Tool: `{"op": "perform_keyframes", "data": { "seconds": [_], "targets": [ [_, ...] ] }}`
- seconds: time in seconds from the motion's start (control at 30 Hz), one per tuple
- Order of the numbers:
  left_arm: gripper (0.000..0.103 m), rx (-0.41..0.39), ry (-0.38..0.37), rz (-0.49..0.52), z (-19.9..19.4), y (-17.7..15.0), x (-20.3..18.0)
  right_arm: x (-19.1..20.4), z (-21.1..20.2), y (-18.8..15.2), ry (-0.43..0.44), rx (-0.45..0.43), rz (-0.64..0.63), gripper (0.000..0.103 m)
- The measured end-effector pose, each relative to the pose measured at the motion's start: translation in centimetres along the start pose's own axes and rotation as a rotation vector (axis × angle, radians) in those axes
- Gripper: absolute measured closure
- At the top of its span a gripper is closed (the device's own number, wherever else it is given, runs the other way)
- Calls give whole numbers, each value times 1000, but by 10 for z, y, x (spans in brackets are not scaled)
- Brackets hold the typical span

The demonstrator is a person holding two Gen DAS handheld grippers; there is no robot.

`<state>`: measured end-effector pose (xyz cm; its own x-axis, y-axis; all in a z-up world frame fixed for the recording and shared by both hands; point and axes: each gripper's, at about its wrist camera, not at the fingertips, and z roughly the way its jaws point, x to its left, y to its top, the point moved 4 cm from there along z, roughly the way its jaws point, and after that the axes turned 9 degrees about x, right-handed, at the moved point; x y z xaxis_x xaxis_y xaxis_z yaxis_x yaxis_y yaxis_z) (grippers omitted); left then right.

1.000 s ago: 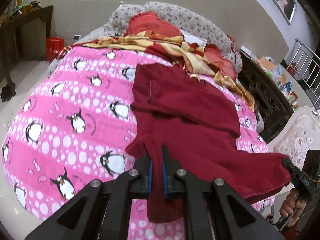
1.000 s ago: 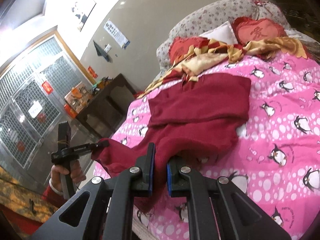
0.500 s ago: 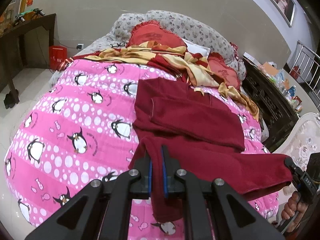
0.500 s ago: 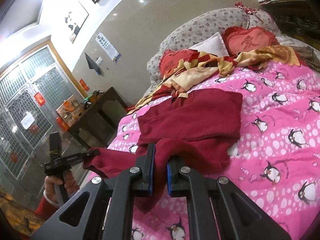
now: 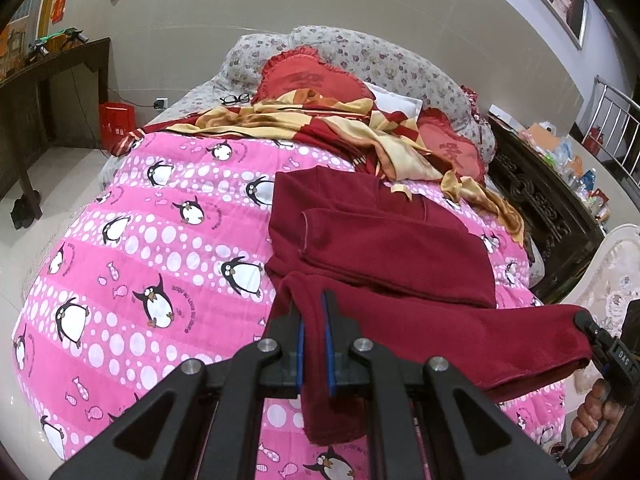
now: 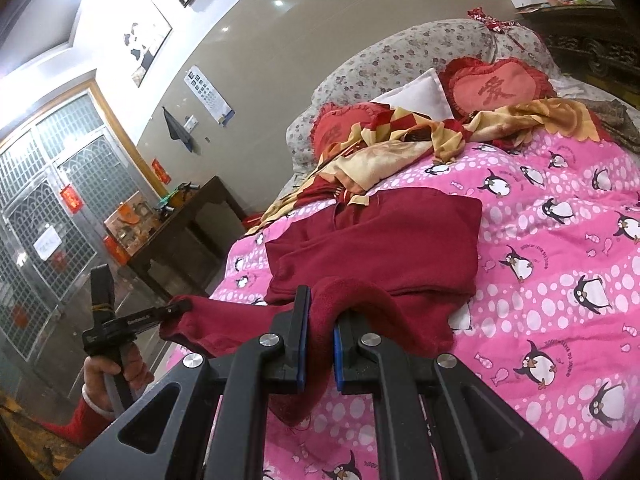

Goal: Fold small clothes

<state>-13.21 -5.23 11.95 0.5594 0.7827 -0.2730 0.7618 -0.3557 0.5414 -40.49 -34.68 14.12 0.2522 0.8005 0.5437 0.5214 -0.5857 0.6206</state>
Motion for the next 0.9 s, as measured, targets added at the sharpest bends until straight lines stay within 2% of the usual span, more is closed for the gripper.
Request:
{"op": "perform_keyframes", "data": {
  "seconds": [0.9],
  "targets": [
    [95,-2,45,16,35,39,-7,-17,35,37,-88,15,11,83]
  ]
}}
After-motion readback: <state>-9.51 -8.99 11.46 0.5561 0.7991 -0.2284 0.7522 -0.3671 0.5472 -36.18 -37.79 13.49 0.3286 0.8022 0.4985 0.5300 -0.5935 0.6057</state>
